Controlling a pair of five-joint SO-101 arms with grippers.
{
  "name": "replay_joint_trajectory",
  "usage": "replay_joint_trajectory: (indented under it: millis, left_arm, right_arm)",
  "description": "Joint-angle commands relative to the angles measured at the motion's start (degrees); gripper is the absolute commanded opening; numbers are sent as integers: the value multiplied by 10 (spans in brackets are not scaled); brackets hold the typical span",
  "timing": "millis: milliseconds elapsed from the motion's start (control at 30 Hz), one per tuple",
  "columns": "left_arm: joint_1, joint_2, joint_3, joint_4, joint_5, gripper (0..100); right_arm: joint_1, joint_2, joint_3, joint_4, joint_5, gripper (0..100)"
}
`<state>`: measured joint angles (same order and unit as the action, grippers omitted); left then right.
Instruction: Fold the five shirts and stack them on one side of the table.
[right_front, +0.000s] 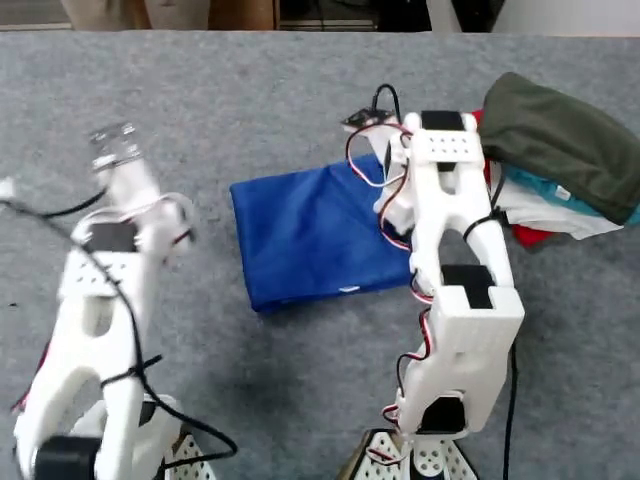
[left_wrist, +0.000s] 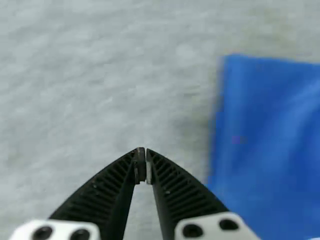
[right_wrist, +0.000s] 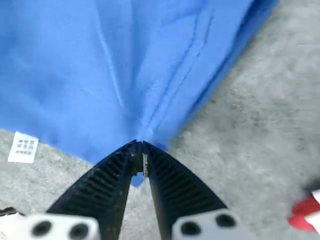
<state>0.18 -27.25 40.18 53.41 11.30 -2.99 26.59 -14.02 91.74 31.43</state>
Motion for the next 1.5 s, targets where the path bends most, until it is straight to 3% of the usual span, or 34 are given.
replay_joint_trajectory:
  millis: [0,167,433,700,867,1200,1467]
  left_arm:
    - [32,103,-90,-54,30,44]
    - [29,278,-273,29,57,138]
    - [44,485,-560,207,100,143]
    - [54,625,-772,330,144,199]
    - [52,707,-858,344,145,202]
    - [49,801,-938,344,145,128]
    - [49,801,-937,345,144,82]
  right_arm:
    - [23,-8,-89,70,-6,5]
    - [61,-87,-106,107,-6,5]
    - [102,-266,118,103,-2,8]
    - [104,-327,298,79,-9,9]
    - [105,-374,368,11,-81,9]
    - [104,-442,445,-32,-100,5]
    - [95,-441,446,-146,-316,8]
